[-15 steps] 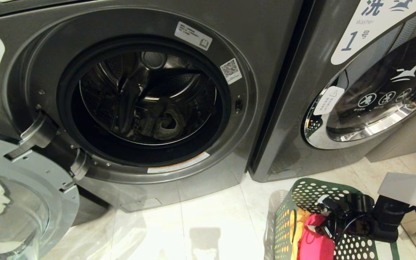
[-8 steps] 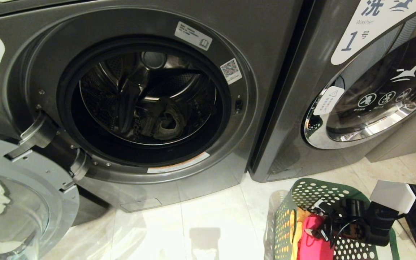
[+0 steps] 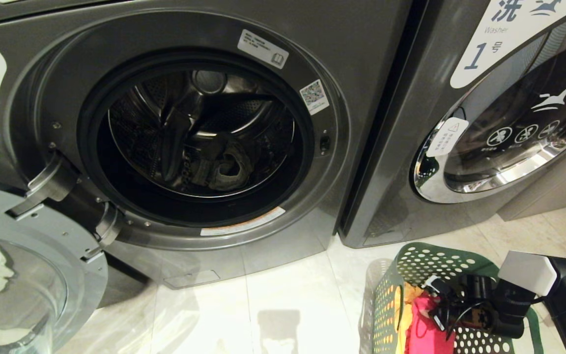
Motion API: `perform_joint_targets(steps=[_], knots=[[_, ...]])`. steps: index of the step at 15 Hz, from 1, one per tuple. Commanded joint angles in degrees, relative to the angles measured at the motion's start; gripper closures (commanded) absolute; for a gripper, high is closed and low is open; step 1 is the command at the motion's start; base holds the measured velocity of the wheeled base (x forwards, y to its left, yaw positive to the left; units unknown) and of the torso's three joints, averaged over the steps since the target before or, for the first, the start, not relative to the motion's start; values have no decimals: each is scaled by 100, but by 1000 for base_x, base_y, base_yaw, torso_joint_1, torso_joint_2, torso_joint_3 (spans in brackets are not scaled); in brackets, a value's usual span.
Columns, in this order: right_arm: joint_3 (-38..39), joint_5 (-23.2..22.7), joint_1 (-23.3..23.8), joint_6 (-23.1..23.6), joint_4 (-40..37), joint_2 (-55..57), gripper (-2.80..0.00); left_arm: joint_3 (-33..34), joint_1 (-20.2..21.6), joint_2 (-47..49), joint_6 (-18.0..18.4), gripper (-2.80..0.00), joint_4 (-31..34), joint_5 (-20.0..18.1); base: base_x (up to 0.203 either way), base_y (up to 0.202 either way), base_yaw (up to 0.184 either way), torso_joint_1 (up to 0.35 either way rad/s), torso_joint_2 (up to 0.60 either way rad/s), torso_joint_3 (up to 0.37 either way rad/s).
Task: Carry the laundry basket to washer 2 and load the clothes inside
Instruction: Place the clothes into the washing machine
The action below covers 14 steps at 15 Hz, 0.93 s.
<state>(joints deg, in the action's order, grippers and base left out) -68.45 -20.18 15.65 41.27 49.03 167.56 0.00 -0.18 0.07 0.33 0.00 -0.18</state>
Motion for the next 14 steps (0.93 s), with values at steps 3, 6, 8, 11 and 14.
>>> perform_joint_targets(steps=[3, 6, 8, 11, 14], knots=[[284, -48, -11, 14, 48, -252, 0, 0, 1, 1, 2, 0, 0, 1, 0, 0, 0, 0, 0, 0], [1018, -64, -31, 8, 70, -874, 0, 0, 1, 1, 2, 0, 0, 1, 0, 0, 0, 0, 0, 0], [1640, -76, -28, 5, 88, -1510, 0, 0, 1, 1, 2, 0, 0, 1, 0, 0, 0, 0, 0, 0], [2510, -238, -21, -99, 113, -2661, 0, 0, 1, 1, 2, 0, 0, 1, 0, 0, 0, 0, 0, 0], [3433, -309, -17, -201, 117, -3973, 0, 0, 1, 1, 2, 0, 0, 1, 0, 0, 0, 0, 0, 0]])
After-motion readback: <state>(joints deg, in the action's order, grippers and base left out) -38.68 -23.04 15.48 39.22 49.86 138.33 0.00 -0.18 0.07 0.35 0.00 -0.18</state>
